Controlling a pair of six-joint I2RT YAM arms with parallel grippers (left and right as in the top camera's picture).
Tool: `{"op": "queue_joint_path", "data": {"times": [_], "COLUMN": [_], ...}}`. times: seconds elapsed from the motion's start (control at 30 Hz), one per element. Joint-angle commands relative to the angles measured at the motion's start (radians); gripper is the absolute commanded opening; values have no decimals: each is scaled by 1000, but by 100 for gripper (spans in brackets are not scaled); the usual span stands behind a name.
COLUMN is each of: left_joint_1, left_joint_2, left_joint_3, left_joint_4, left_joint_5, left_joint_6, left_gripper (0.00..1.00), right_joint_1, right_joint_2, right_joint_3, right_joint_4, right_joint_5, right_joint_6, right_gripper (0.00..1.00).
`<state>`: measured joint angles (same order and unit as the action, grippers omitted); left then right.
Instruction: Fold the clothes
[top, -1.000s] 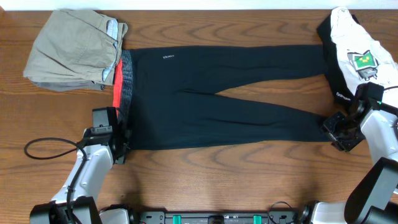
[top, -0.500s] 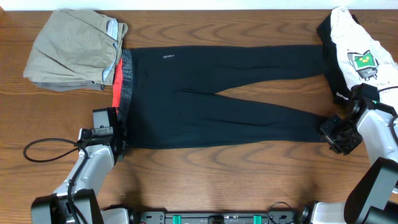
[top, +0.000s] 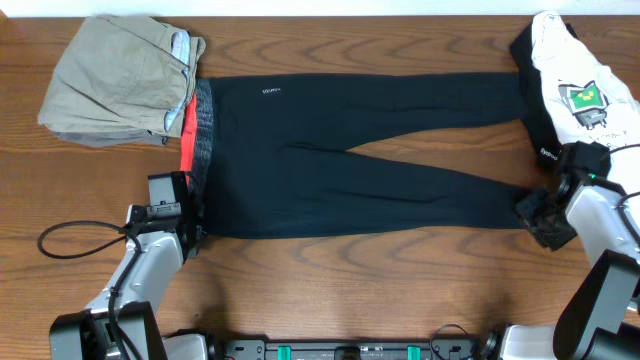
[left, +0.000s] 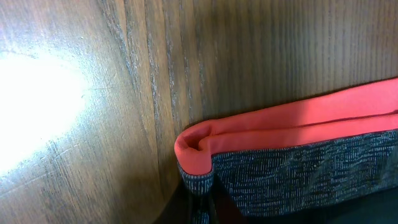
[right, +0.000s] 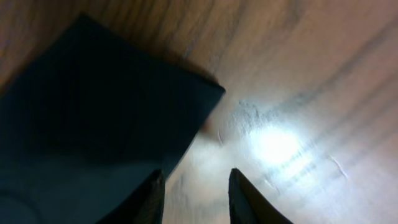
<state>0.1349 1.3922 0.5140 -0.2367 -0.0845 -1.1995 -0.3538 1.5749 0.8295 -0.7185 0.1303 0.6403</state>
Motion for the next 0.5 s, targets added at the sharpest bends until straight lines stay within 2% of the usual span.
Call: {"op": "queue_joint_path", "data": {"times": [0.0,0.07,0.13,0.17,0.3,0.47], "left_joint_1": [0,0,0,0,0,0], "left_joint_2": [53,53,53,53,53,53], "left_joint_3": [-39,-39,-39,-39,-39,-39], "left_joint_4": [-19,-19,-19,-19,-19,-19], "left_joint_5": [58,58,58,58,58,58], "left_joint_6": [40,40,40,40,44,48], "left_gripper": [6,6,6,6,6,6], "right_joint_1": [7,7,7,7,7,7], "right_joint_2": [-13,-13,-13,-13,-13,-13], "right_joint_3": [-52,-80,-103,-113,-135,-169], "right_joint_4": [60,118,167,187,238,312], "right_joint_5": [27,26,20,15,8,-4], "right_joint_6": [17,17,16,17,16,16], "right_gripper": [35,40,55,58,63,64]}}
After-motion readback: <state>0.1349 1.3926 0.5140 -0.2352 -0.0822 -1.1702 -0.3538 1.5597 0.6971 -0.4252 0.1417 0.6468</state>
